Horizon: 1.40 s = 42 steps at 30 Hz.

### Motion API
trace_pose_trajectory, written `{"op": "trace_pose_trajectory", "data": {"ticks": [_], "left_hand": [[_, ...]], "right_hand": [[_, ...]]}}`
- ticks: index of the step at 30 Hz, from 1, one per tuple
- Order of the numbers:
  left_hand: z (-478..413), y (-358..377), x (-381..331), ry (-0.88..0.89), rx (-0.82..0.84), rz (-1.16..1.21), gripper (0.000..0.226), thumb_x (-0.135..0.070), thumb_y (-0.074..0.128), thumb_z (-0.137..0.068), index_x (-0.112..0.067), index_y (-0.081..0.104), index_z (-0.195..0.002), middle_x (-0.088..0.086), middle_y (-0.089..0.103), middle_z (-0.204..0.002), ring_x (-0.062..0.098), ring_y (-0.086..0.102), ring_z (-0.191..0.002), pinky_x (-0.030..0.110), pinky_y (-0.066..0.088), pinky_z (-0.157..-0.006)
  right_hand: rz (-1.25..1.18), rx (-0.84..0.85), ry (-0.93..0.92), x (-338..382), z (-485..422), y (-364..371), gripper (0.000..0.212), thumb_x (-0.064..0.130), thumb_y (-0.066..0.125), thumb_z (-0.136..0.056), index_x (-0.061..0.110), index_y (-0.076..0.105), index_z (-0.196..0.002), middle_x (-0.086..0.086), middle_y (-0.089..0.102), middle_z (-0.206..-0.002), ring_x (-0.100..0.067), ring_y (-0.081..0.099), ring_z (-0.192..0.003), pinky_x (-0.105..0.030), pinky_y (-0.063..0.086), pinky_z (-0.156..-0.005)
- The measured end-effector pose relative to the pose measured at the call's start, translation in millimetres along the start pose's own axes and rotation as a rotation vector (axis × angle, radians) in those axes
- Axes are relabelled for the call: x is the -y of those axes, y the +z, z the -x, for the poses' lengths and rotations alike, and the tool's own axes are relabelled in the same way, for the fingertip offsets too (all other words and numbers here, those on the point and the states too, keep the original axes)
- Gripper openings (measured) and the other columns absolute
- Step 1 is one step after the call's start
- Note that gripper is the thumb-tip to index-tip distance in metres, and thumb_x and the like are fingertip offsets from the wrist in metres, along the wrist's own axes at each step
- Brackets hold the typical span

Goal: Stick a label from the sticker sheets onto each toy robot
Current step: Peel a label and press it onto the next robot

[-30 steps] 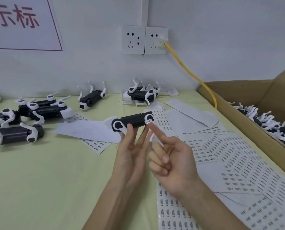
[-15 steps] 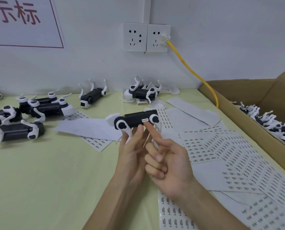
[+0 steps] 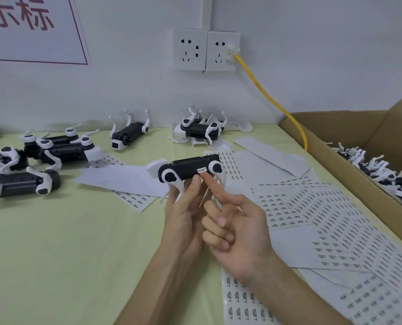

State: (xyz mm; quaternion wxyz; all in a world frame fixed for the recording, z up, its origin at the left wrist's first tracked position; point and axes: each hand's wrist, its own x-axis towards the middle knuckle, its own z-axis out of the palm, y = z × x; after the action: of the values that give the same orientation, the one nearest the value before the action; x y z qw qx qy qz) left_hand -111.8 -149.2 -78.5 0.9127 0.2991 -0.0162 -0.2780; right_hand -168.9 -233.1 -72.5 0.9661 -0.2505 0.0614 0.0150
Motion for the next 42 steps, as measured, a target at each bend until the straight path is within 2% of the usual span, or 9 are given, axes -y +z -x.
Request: {"op": "trace_pose_trajectory", "data": {"ticks": [4, 7, 14, 19, 23, 26, 31, 38, 42], "left_hand": [[0.6, 0.9, -1.2, 0.025, -0.039, 0.001, 0.038, -0.026, 0.074, -0.089, -0.024, 0.049, -0.118, 0.014, 0.075, -0.113, 0.025, 0.074, -0.105, 0.036, 0.063, -0.071], [1.4, 1.2, -1.0, 0.044, -0.030, -0.029, 0.037, -0.026, 0.076, -0.085, -0.020, 0.052, -0.114, 0.016, 0.072, -0.117, 0.031, 0.069, -0.122, 0.039, 0.064, -0.080], [2.5, 2.7, -1.8, 0.053, -0.056, -0.006, 0.060, -0.023, 0.074, -0.091, -0.020, 0.047, -0.144, 0.011, 0.078, -0.101, 0.020, 0.077, -0.095, 0.031, 0.061, -0.065], [-0.2, -0.1, -0.2, 0.045, -0.071, -0.013, 0.043, -0.026, 0.080, -0.082, -0.020, 0.053, -0.115, 0.012, 0.074, -0.105, 0.029, 0.071, -0.111, 0.036, 0.063, -0.075], [-0.3, -0.9, 1.0, 0.033, -0.076, -0.012, 0.036, -0.028, 0.080, -0.083, -0.020, 0.054, -0.107, 0.012, 0.076, -0.102, 0.029, 0.071, -0.108, 0.037, 0.063, -0.077], [-1.0, -1.0, 1.6, 0.022, -0.091, -0.029, 0.031, -0.027, 0.081, -0.082, -0.020, 0.056, -0.099, 0.015, 0.074, -0.115, 0.031, 0.069, -0.120, 0.043, 0.059, -0.089], [-2.8, -2.7, 1.2, 0.022, -0.063, -0.017, 0.039, -0.025, 0.078, -0.087, -0.024, 0.050, -0.113, 0.022, 0.069, -0.130, 0.032, 0.065, -0.127, 0.043, 0.057, -0.095], [-5.2, -5.5, 2.9, 0.051, -0.075, -0.024, 0.051, -0.025, 0.081, -0.084, -0.028, 0.047, -0.122, 0.018, 0.074, -0.117, 0.031, 0.067, -0.125, 0.038, 0.062, -0.085], [-6.2, -6.7, 1.5, 0.052, -0.095, -0.049, 0.041, -0.027, 0.082, -0.082, -0.022, 0.052, -0.109, 0.009, 0.074, -0.097, 0.029, 0.069, -0.113, 0.040, 0.061, -0.085]], "right_hand": [[-0.001, 0.004, 0.016, -2.3, -0.4, -1.2, 0.050, 0.022, 0.056, -0.082, 0.017, 0.070, -0.130, 0.000, 0.036, -0.053, -0.012, 0.016, -0.042, -0.021, 0.020, -0.035], [-0.007, 0.006, 0.020, -2.9, -0.1, -1.3, 0.051, 0.021, 0.058, -0.081, 0.018, 0.070, -0.130, 0.000, 0.036, -0.053, -0.012, 0.016, -0.042, -0.021, 0.020, -0.035], [-0.010, -0.003, 0.021, -3.4, 0.1, -0.7, 0.052, 0.022, 0.059, -0.080, 0.018, 0.070, -0.130, 0.000, 0.036, -0.053, -0.012, 0.016, -0.043, -0.021, 0.019, -0.036], [-0.018, -0.006, 0.024, -3.5, 0.3, -0.8, 0.050, 0.023, 0.056, -0.082, 0.018, 0.070, -0.130, 0.000, 0.036, -0.052, -0.012, 0.016, -0.043, -0.022, 0.018, -0.037], [-0.021, -0.005, 0.025, -4.2, 0.3, -0.9, 0.048, 0.023, 0.053, -0.086, 0.017, 0.070, -0.131, 0.000, 0.037, -0.052, -0.011, 0.017, -0.043, -0.022, 0.018, -0.037], [-0.026, -0.018, 0.025, -3.6, 0.2, -1.9, 0.047, 0.023, 0.049, -0.090, 0.017, 0.069, -0.131, 0.000, 0.036, -0.053, -0.011, 0.019, -0.042, -0.022, 0.020, -0.036], [-0.015, 0.001, 0.024, -4.2, -0.3, -2.1, 0.049, 0.024, 0.053, -0.086, 0.017, 0.068, -0.132, 0.000, 0.037, -0.053, -0.011, 0.026, -0.039, -0.022, 0.021, -0.037], [-0.021, -0.003, 0.024, -4.6, -0.1, -1.9, 0.051, 0.024, 0.055, -0.085, 0.017, 0.068, -0.133, 0.000, 0.036, -0.054, -0.011, 0.028, -0.039, -0.022, 0.022, -0.037], [-0.017, 0.000, 0.027, -4.9, 0.5, -1.5, 0.051, 0.025, 0.055, -0.085, 0.017, 0.067, -0.134, 0.000, 0.037, -0.054, -0.011, 0.028, -0.040, -0.022, 0.022, -0.037]]}}
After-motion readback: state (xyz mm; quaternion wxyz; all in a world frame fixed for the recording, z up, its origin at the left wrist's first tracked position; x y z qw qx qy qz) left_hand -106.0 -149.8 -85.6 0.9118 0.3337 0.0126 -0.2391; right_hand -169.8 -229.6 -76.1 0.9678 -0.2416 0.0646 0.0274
